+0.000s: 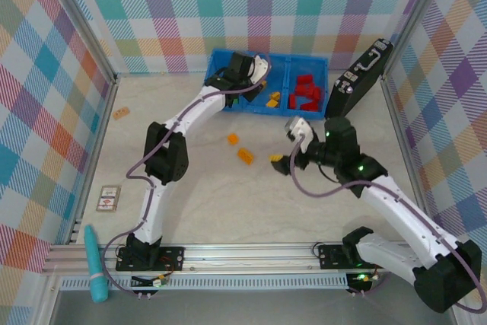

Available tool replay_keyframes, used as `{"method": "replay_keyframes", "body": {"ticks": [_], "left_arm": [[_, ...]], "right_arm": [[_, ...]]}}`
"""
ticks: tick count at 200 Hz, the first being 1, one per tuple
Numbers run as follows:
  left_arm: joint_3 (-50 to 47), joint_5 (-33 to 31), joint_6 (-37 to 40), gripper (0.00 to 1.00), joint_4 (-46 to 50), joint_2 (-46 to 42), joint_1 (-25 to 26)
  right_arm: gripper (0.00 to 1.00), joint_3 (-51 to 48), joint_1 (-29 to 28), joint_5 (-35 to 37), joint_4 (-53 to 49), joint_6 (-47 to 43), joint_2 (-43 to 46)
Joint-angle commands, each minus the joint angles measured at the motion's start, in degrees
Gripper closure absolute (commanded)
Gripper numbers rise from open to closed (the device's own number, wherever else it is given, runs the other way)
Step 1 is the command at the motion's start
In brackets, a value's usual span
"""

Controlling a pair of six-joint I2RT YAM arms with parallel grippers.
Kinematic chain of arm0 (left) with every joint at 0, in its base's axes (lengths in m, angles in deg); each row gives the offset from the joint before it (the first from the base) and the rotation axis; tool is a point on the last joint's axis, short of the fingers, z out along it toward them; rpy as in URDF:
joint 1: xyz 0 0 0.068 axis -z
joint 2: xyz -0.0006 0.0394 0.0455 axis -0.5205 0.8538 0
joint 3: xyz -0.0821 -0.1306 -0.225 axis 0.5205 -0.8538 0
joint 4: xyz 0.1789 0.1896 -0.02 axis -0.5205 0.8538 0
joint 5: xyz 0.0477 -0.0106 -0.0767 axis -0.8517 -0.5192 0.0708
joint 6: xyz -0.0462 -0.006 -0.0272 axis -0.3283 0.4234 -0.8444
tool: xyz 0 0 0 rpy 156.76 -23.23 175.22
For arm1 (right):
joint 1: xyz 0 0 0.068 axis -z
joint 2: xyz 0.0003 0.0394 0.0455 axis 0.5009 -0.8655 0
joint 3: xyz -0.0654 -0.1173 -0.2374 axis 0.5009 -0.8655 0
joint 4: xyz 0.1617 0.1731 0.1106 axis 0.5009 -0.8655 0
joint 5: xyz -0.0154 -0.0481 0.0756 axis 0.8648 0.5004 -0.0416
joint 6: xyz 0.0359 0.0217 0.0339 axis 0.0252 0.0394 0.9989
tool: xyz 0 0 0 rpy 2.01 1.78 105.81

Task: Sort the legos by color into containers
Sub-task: Place the lego in the container, then pick up the lego from the center of the table.

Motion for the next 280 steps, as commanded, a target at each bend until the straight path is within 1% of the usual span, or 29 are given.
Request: {"method": "replay_keyframes", "body": {"ticks": [1, 13, 26, 41, 65, 89, 98, 131, 156, 172, 192, 225, 258, 280], "left_arm": [[5.37, -1.31, -2.14, 0.76, -2.97, 4.02, 0.26], [7.48, -0.99, -2.82, 0.76, -2.85, 6.02, 0.30], [7.55, -0.55, -3.46, 0.73, -4.44, 7.00, 0.33], [7.63, 0.04, -4.53, 0.70, -5.76, 7.84, 0.33], [7.61, 0.29, -5.25, 0.65, -6.90, 8.84, 0.59], [7.59, 0.52, -5.52, 0.61, -7.48, 8.89, 0.68], [7.54, 0.35, -5.51, 0.57, -7.64, 8.51, 0.75], [6.20, 1.61, -4.39, 0.48, -7.66, 4.75, 0.70], [5.44, 3.90, -3.04, 0.46, -6.79, 0.93, 0.76], [4.69, 3.83, -2.38, 0.46, -5.50, -2.55, 0.76], [0.68, 2.78, -1.33, 0.44, -6.11, -8.74, 0.68], [-7.94, -1.34, 0.71, 0.42, -6.16, -22.19, 0.29], [-19.20, -4.47, 0.52, 0.39, -7.48, -37.15, -0.73], [-24.70, -5.50, 0.79, 0.38, -5.17, -45.77, -0.73]], "right_arm": [[0.01, -4.09, -4.14, 4.82, 1.86, -1.67, 0.93], [0.01, -4.96, -6.78, 7.29, 1.26, -2.00, 0.36], [0.01, -5.42, -9.38, 9.53, 0.57, -2.43, -0.60], [0.01, -5.55, -11.42, 11.58, -0.18, -2.54, -2.27], [0.00, -5.69, -14.04, 15.51, 1.31, -2.72, -5.45], [0.02, -5.61, -14.55, 17.81, 4.02, -2.37, -8.88], [0.02, -5.68, -14.55, 18.37, 5.63, -2.37, -10.17], [0.01, -5.42, -14.57, 20.78, 10.76, -1.96, -16.01], [0.00, -3.83, -14.57, 22.14, 12.41, -1.93, -20.97], [0.00, -2.55, -14.56, 22.10, 13.97, -1.69, -24.35], [0.00, 0.09, -14.57, 21.44, 15.46, -0.09, -29.01], [0.01, 5.09, -14.57, 20.26, 17.17, 2.80, -36.48], [0.01, 11.52, -14.40, 21.62, 15.46, 4.42, -44.19], [0.03, 15.87, -13.67, 23.12, 12.30, 5.81, -48.73]]}}
